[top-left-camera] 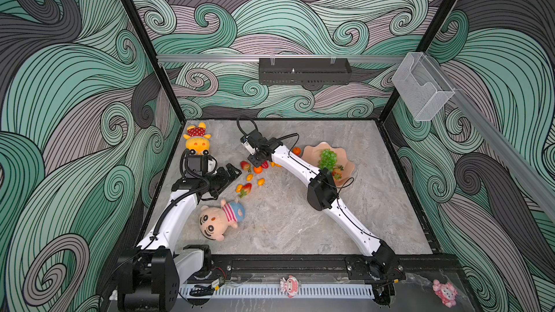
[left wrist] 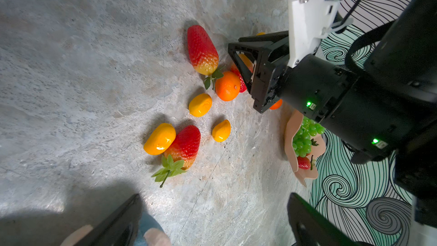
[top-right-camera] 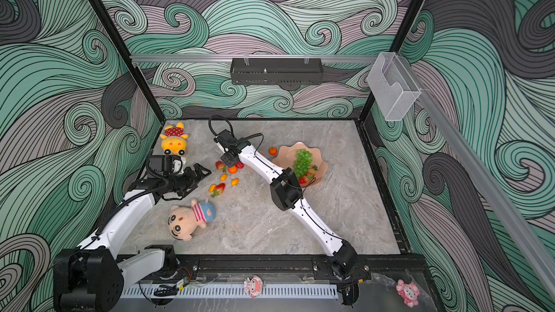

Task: Arrange fruit in a fruit bowl
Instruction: Pick up the fruit from the top-center of the table.

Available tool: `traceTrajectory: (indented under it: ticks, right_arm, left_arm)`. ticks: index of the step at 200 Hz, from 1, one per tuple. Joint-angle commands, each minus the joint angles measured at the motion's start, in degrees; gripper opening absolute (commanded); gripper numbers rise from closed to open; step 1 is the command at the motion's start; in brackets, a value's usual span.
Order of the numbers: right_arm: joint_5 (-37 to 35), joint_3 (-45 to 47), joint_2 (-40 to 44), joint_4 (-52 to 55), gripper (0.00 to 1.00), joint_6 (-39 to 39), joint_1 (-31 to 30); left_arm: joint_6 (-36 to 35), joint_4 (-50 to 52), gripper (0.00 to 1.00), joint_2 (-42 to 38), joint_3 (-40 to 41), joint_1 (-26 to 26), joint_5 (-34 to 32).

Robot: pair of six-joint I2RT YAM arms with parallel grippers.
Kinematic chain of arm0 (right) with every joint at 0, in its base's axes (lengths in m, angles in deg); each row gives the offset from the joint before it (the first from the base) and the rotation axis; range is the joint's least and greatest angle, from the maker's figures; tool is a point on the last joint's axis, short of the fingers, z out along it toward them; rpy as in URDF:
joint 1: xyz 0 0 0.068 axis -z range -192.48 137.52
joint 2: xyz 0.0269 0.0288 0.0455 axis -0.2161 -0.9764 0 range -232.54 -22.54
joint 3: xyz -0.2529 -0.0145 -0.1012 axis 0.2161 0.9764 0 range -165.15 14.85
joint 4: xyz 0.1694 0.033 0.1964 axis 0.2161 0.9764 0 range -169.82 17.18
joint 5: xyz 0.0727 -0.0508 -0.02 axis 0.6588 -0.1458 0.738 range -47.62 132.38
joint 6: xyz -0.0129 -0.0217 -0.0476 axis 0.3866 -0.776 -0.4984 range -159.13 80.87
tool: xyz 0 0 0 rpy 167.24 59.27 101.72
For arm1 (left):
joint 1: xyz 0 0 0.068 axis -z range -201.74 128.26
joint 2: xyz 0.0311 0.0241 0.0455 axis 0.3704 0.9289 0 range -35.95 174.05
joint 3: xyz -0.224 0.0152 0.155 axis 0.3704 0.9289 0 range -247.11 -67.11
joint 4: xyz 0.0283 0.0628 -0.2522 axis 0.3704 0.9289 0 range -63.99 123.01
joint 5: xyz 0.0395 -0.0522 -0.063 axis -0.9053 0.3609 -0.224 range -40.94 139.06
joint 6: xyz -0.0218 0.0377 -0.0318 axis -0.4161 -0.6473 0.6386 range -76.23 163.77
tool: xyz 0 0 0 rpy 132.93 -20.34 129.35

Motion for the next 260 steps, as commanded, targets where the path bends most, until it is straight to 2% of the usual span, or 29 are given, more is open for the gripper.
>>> traceTrajectory:
  ticks: [1,27,68,122,182,215,230,260]
  right_arm:
    - [-0.92,-0.58,-1.01,0.67,0.19,0.42,0.29]
    - [-1.01,-0.67,-0.78,0.83,0.09,0.56,0.4]
    - [-1.04,-0.87,1.08,1.08,0.0,0.78,0.56]
    - [1.32,3.31,8.63,1.99,0.0,2.57,1.18]
    - [2.19,14.35,18.55,1.92,0.0,3.76,1.19]
    - [3.04,21.02,24.27,1.74,0.0,6.99,1.45]
    - [4.83,25.51,27.79,1.06,0.0,9.52,1.99]
    - [5.7,40.53,37.86,-5.12,0.0,11.54,2.54]
  left_arm:
    - [-0.85,1.27,0.99,0.37,-2.07,-0.69,1.1]
    - [-0.91,1.28,0.99,0.46,-2.07,-0.78,1.1]
    - [-0.84,1.35,0.99,0.21,-2.01,-0.78,1.1]
    - [-2.3,0.37,0.99,-1.41,-1.66,-0.54,4.69]
    - [-2.6,-0.32,0.99,-3.69,-1.27,2.67,5.07]
    - [-1.8,-1.06,0.99,-4.61,-0.31,5.11,3.81]
    - [-0.58,-2.99,0.99,-5.11,0.86,6.76,3.12]
    - [1.98,-7.58,0.99,-4.36,2.3,11.81,0.75]
